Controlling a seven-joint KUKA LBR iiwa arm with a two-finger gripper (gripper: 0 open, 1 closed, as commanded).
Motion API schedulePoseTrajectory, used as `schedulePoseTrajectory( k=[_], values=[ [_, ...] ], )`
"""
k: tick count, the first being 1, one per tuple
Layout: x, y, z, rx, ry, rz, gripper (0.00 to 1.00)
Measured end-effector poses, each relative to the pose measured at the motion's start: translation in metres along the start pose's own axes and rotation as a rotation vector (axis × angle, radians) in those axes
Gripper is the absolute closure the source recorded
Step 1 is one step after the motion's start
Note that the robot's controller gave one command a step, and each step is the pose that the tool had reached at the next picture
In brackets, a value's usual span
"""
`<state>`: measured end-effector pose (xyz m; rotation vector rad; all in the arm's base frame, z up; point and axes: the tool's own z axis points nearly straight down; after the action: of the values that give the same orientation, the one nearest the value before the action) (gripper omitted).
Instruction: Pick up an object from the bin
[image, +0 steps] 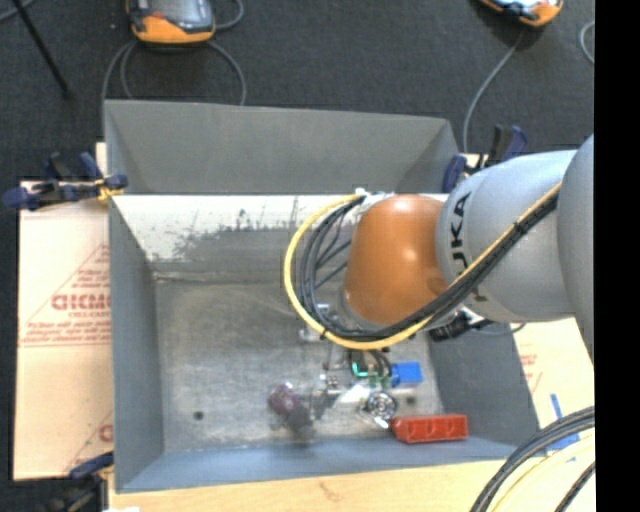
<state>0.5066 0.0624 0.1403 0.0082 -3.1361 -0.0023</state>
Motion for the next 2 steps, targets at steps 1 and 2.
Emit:
schedulePoseTrajectory(
  k=[1,2],
  values=[
    [0.0178,-0.0093,0.067,0.002,-0.022,-0.103,0.0],
    [0.0182,-0.0086,0.065,0.001,-0.02,-0.101,1.0]
  ],
)
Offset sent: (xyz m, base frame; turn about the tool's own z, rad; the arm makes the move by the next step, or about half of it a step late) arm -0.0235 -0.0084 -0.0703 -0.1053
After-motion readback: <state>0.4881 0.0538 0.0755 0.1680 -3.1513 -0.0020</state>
